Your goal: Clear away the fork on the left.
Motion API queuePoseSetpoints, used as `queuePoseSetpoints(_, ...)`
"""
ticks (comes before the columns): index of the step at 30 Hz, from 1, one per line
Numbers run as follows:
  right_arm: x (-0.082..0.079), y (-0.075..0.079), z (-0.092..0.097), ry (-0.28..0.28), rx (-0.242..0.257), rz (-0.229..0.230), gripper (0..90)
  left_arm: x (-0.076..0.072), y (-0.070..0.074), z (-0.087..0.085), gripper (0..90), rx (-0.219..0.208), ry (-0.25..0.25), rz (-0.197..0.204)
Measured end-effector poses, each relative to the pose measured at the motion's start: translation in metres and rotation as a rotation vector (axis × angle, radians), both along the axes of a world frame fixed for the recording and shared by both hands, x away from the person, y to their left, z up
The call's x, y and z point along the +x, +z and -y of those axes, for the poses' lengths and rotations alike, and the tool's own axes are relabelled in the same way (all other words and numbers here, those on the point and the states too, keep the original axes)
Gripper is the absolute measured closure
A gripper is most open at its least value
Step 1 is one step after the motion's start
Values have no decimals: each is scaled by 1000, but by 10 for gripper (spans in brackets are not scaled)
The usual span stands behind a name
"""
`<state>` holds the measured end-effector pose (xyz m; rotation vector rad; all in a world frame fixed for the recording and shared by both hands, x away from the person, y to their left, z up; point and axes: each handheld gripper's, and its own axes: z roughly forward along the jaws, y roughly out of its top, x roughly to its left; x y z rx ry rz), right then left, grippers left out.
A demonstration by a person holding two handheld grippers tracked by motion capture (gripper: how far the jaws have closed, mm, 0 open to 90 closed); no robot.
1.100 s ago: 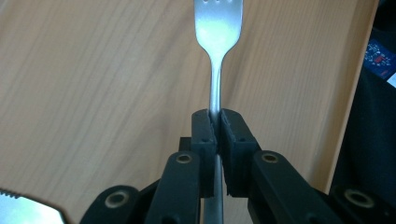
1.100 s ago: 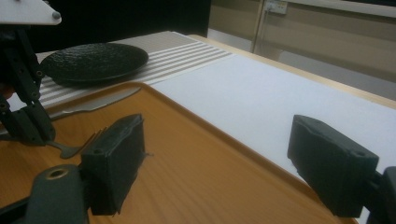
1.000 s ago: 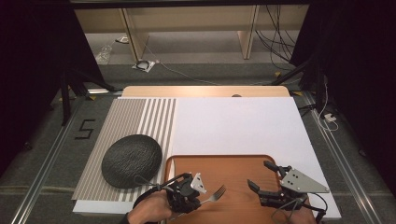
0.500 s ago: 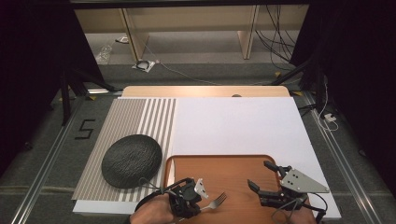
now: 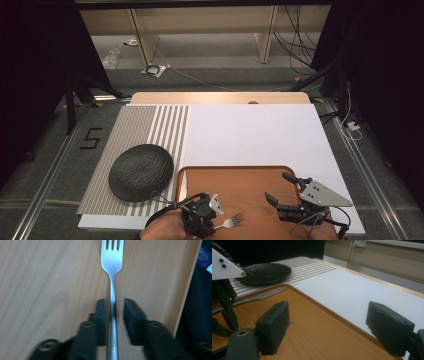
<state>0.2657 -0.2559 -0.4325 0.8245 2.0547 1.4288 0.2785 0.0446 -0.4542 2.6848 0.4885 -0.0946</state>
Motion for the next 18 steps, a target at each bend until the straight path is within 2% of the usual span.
queuePoseSetpoints(2,0,0,0,2,1,1,198,-2,3,0,702,-26,-5,22)
queuePoseSetpoints(3,0,0,0,0,-8,-4,199,-2,3,0,710,-26,-5,22)
queuePoseSetpoints(4,0,0,0,1,-9,-3,199,-4,5,1,726,-48,-15,39)
queuePoseSetpoints(6,0,0,0,1,-7,-3,198,-6,6,2,763,-63,-30,52)
queuePoseSetpoints(9,0,0,0,3,-4,1,198,-8,6,3,825,-64,-34,66)
queuePoseSetpoints(12,-1,0,0,1,-9,-4,198,-11,5,6,894,-71,-55,66)
queuePoseSetpoints(18,0,0,0,3,-4,0,199,-13,-1,9,896,-54,-79,48)
